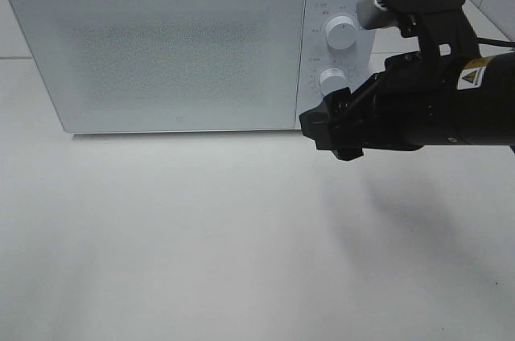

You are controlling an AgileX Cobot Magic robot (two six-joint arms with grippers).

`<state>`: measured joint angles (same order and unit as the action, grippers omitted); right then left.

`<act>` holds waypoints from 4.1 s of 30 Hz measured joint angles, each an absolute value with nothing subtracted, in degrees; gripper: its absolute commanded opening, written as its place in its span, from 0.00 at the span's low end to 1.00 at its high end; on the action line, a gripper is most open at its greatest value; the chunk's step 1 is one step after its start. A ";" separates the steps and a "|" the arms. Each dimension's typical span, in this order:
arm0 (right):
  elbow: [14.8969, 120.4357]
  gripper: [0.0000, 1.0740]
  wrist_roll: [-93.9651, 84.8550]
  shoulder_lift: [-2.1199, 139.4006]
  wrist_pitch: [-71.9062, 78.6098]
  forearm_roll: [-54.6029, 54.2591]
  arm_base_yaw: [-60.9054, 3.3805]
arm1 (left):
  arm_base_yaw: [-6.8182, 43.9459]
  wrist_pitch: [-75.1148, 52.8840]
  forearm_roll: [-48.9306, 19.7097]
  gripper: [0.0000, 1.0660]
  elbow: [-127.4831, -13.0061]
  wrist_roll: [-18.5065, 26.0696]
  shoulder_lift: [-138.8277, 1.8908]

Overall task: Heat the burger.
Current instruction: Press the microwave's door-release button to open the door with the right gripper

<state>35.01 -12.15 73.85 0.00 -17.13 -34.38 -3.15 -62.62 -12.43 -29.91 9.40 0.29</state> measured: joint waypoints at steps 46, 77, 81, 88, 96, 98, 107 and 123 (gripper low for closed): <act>31.86 0.71 2.52 15.53 -57.58 7.73 -26.99 | -3.15 -62.62 -12.43 0.92 -29.91 9.40 0.29; 28.42 0.71 2.75 -0.23 -55.81 6.19 -10.37 | -3.15 -62.62 -12.43 0.92 -29.91 9.40 0.29; 28.42 0.71 2.75 -0.23 -55.81 6.13 -10.37 | -3.15 -62.62 -12.43 0.92 -29.91 9.40 0.29; 29.28 0.71 2.86 1.32 -52.77 6.13 -10.37 | -3.15 -62.62 -12.43 0.92 -29.91 9.40 0.29; 28.99 0.71 2.86 9.80 -42.63 6.13 -10.37 | -3.15 -62.62 -12.43 0.92 -29.91 9.40 0.29; 28.02 0.71 2.86 12.89 -37.41 6.13 -10.37 | -3.15 -62.62 -12.43 0.92 -29.91 9.40 0.29; 25.67 0.71 2.86 21.31 -25.32 6.13 -10.37 | -3.15 -62.62 -12.43 0.92 -29.91 9.40 0.29; 19.37 0.71 2.86 39.82 6.07 6.13 -10.37 | -3.15 -62.62 -12.43 0.92 -29.91 9.40 0.29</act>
